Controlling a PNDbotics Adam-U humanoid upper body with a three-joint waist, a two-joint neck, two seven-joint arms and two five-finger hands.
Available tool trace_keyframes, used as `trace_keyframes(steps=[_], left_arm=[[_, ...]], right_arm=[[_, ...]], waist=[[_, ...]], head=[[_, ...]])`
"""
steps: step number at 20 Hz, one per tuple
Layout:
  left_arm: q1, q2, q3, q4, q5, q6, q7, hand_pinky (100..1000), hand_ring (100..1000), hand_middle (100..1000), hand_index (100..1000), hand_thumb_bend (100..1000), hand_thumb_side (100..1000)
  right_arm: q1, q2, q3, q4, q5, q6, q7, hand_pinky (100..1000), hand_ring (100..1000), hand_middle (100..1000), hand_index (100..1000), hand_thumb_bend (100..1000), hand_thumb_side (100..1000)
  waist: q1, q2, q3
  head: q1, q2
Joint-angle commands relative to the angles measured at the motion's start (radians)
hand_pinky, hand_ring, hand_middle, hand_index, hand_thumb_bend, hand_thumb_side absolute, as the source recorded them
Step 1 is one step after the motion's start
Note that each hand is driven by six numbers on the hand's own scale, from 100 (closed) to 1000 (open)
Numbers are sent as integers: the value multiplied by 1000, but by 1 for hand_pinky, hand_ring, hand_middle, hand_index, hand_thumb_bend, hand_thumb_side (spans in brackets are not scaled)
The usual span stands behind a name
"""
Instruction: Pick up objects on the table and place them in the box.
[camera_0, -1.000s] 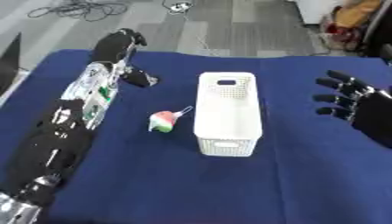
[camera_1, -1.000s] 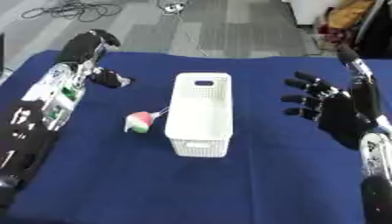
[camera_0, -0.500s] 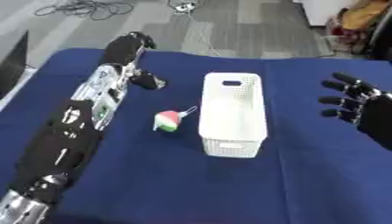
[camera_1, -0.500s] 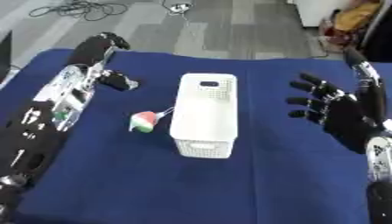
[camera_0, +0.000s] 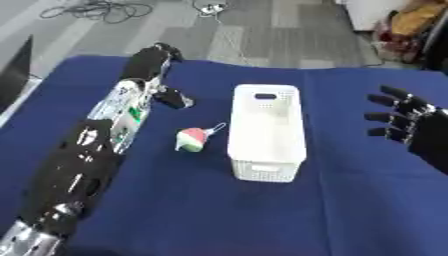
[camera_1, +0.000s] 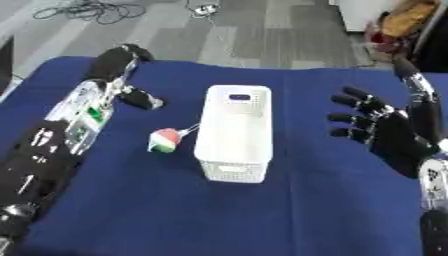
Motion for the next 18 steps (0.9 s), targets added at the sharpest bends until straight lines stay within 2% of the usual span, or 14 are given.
trace_keyframes(steps=[1, 18], left_arm=[[-8, 8, -1, -6, 15, -7, 3, 508, 592, 659, 759, 585, 255], [26, -1, -22, -14, 74, -29, 14, 523, 571, 631, 757, 573, 242]], right_arm=[[-14, -6, -7, -20, 1, 54, 58, 728, 810, 943, 1000, 585, 1000], [-10, -7, -9, -16, 7, 53, 62, 728, 810, 943, 1000, 584, 1000]], waist=[[-1, -8, 3], [0, -10, 6]], head=[[12, -1], [12, 11]])
